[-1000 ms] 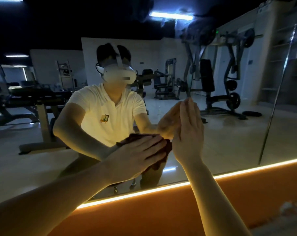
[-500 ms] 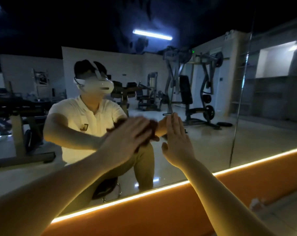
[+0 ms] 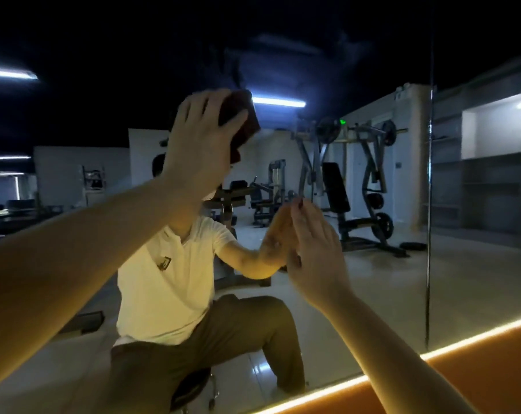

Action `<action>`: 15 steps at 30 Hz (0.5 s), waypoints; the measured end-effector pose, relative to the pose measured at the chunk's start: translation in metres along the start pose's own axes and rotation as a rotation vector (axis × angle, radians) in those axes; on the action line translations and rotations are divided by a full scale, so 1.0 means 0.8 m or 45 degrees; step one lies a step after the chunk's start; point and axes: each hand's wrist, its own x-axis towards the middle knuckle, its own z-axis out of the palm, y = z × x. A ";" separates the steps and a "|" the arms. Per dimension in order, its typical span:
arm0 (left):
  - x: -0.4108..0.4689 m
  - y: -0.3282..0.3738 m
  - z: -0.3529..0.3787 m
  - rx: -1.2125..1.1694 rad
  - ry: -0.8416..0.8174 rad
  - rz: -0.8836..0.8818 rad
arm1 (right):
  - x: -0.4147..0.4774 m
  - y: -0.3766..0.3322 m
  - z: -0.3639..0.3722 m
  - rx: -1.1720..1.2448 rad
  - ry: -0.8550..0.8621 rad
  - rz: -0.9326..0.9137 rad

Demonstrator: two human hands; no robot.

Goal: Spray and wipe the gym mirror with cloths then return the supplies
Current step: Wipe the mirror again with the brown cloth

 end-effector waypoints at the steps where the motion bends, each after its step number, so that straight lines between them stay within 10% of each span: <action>1: -0.005 0.008 0.003 -0.016 0.023 -0.015 | 0.012 0.002 -0.004 -0.010 0.034 -0.015; 8: -0.088 0.044 0.034 -0.047 -0.336 0.832 | 0.092 0.021 -0.035 -0.031 0.144 -0.122; 15: 0.088 -0.042 0.000 0.119 -0.020 0.333 | 0.151 0.046 -0.052 -0.129 0.144 -0.127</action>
